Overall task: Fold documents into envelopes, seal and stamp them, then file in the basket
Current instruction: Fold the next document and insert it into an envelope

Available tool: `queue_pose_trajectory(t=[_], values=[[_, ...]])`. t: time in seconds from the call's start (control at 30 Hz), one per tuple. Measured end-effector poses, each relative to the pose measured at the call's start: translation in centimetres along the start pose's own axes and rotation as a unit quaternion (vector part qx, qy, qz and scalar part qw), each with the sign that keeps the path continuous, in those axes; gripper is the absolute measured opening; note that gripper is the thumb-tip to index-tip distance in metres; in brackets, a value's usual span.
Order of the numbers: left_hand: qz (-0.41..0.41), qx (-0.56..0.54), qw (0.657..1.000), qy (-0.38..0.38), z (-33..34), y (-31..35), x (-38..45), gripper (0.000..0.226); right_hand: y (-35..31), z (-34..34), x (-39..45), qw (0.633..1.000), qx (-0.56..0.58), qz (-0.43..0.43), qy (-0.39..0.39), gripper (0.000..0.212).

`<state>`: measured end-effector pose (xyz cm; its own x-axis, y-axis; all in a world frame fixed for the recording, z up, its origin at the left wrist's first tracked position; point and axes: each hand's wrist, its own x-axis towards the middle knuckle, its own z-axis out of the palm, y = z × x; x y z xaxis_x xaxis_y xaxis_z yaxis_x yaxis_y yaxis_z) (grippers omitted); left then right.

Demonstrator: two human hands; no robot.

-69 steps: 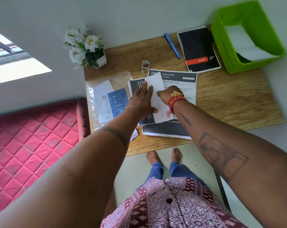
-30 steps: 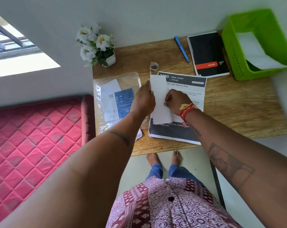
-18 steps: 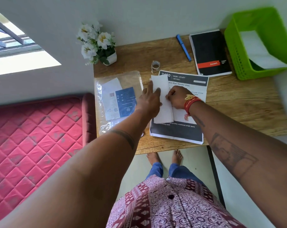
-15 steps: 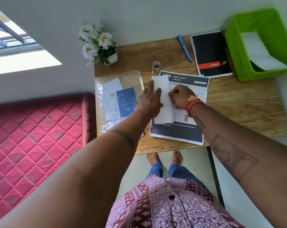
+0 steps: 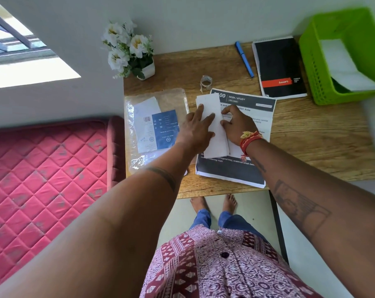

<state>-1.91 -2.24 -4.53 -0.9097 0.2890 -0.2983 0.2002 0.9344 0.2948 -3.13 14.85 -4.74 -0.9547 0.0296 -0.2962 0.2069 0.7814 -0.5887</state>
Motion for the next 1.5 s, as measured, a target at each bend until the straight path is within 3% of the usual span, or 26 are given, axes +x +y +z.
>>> queue_pose_trajectory(t=[0.23,0.43,0.57,0.77,1.03,1.23,1.5], values=[[0.01,0.07,0.997,-0.023,-0.1,0.7,0.9,0.078,-1.0,-1.5,1.6,0.998,-0.05,-0.02,-0.04,0.016],[-0.003,0.088,0.995,-0.038,0.2,0.9,1.4,0.084,-1.9,-3.1,3.6,0.99,-0.104,0.005,-0.1,0.04],[-0.007,0.083,0.996,-0.04,0.3,0.8,1.4,0.087,-2.2,-2.9,4.5,0.993,-0.075,0.05,-0.074,0.034],[-0.01,0.074,0.996,-0.041,0.1,0.7,1.2,0.087,-3.4,-2.2,6.0,0.988,-0.092,0.123,-0.03,0.055],[-0.011,0.056,0.997,-0.047,-0.2,0.7,1.1,0.087,-4.3,-2.6,7.5,0.984,-0.068,0.168,-0.002,0.056],[-0.008,0.056,0.997,-0.044,0.3,0.4,1.2,0.086,-4.1,-2.4,7.3,0.985,-0.081,0.15,0.018,0.057],[-0.006,0.059,0.997,-0.053,0.0,0.5,1.1,0.087,-2.6,-2.0,4.4,0.989,-0.129,0.065,-0.021,0.057]])
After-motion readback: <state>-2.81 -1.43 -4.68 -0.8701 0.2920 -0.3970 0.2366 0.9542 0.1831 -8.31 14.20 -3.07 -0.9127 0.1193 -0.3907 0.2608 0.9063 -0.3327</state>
